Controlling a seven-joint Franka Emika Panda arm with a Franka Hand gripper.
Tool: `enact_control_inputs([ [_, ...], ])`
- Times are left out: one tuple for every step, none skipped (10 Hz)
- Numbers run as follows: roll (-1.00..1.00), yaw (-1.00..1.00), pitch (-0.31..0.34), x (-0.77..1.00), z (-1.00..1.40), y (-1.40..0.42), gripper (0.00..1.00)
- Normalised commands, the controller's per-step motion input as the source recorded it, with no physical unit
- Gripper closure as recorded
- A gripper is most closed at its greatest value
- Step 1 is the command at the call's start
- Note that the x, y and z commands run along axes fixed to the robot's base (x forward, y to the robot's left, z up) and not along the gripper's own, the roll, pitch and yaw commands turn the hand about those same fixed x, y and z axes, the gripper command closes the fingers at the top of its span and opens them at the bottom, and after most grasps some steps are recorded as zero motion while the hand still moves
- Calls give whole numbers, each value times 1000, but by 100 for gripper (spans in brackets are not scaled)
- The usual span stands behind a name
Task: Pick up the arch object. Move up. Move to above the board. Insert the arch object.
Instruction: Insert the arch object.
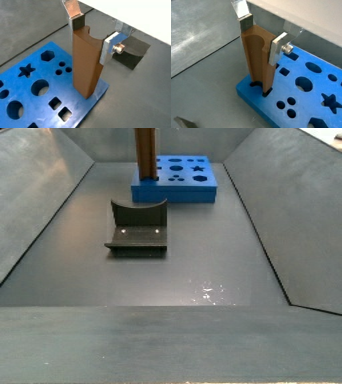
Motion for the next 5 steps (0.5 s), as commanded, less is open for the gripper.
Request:
enact_control_inputs([
  [39,97,0,-109,-263,297,100],
  [70,109,0,-191,-249,337,100],
  [0,17,23,-229,-80,340,100],
  [39,20,0,-183,-40,149,100],
  [137,40,0,-140,-491,-120,100],
])
